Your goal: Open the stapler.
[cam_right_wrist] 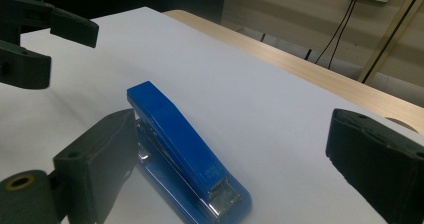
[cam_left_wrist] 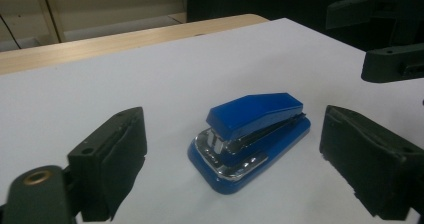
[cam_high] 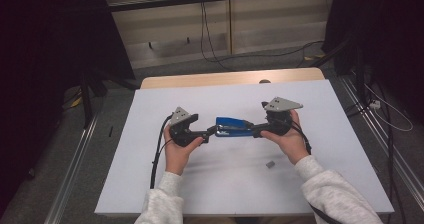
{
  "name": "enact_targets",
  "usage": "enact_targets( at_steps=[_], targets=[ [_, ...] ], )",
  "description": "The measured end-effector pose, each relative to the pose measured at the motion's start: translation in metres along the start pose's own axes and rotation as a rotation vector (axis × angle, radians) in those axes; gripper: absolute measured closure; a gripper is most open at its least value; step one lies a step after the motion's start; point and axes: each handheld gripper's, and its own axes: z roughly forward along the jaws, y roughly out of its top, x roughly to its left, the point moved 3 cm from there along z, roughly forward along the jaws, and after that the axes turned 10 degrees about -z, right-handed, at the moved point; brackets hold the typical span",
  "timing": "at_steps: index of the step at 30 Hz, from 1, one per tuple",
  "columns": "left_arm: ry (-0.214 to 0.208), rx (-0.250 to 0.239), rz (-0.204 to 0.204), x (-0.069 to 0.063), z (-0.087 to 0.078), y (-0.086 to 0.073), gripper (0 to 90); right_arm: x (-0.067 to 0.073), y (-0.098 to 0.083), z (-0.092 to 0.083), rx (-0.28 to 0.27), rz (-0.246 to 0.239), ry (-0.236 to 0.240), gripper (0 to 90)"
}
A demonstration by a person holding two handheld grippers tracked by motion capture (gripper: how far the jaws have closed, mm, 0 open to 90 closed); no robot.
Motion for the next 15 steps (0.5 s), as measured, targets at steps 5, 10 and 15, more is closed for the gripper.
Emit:
enact_targets(
  at_steps=[5, 10, 15],
  targets=[
    [0.025, 0.030, 0.023, 0.003, 0.005, -0.004, 20.6, 0.003, 0.003, 0.009, 0.009, -0.004, 0.013, 9.9],
    [-0.001, 0.044, 0.016, 0.005, 0.012, -0.008, 41.5, 0.003, 0.006, 0.018, 0.008, 0.000, 0.034, 14.6],
    [-0.009, 0.091, 0.000, 0.005, 0.019, -0.015, 64.1, 0.001, 0.009, 0.028, 0.017, 0.001, 0.051, 21.1]
  ],
)
